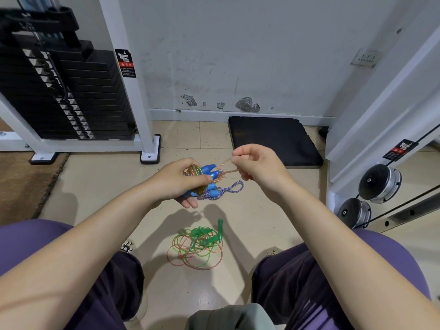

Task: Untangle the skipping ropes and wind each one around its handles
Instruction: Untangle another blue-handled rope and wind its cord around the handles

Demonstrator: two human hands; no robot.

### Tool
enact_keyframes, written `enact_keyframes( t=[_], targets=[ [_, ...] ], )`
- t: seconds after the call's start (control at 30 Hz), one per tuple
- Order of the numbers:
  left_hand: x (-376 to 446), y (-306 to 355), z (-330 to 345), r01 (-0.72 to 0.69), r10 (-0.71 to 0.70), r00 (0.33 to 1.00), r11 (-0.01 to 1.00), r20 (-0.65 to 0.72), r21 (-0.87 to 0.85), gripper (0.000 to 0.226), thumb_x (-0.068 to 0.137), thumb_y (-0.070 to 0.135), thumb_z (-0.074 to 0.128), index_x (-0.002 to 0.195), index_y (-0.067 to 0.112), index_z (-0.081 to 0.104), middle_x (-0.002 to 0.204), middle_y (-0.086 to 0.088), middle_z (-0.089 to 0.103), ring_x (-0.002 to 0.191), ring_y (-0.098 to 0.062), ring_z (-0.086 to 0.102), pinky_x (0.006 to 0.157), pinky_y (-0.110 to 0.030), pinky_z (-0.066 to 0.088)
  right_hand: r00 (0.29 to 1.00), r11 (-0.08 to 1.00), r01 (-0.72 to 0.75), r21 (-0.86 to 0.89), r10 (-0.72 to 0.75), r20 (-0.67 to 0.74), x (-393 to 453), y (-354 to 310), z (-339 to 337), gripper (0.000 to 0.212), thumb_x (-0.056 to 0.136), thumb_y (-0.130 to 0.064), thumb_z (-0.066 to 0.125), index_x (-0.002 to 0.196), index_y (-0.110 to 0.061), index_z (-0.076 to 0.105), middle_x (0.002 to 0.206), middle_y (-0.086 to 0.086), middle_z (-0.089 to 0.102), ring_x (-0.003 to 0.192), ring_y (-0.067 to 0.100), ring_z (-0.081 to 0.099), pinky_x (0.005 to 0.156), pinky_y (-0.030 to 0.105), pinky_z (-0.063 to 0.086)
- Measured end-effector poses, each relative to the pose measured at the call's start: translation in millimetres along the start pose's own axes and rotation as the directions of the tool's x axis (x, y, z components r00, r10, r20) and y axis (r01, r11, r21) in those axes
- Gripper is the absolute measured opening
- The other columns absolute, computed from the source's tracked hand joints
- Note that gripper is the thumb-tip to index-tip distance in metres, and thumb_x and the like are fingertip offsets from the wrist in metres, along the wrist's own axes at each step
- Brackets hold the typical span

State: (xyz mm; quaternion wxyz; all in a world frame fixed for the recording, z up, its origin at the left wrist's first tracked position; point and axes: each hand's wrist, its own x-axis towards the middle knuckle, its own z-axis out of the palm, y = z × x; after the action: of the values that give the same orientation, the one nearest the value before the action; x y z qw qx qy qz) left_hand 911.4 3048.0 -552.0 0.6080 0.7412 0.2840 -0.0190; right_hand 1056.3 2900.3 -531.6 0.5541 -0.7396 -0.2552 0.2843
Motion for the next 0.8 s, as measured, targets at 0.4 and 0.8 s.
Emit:
enact_keyframes(
  t=[0.4,0.8],
  targets=[
    [6.7,4.1,-6.9,-0.061,0.055,0.991,0.997,-0.122,-0.052,0.032,0.090,0.022,0.069,0.120,0.024,0.061,0.071,-0.003,0.064,0.048,-0.025,0.058,0.043,-0.028,0.048,0.958,0.926,0.193,-0.324,-0.249,-0.141,-1.1,-5.1,-8.5,0.016,0.078,-0.023,0.082,0.073,-0.013,0.069,0.063,-0.004,0.059,0.053,0.006,0.048,0.053,0.015,0.039],
    [-7.7,8.2,-13.9,-0.183,0.188,0.982,0.972,0.014,-0.150,0.029,0.091,0.018,0.068,0.117,0.014,0.059,0.083,-0.016,0.071,0.055,-0.029,0.061,0.051,-0.033,0.051,0.930,0.990,0.097,-0.101,-0.127,-0.345,6.8,-1.6,-24.7,0.020,0.084,-0.028,0.076,0.070,-0.015,0.069,0.052,-0.005,0.053,0.047,0.006,0.044,0.050,0.018,0.037]
  ],
)
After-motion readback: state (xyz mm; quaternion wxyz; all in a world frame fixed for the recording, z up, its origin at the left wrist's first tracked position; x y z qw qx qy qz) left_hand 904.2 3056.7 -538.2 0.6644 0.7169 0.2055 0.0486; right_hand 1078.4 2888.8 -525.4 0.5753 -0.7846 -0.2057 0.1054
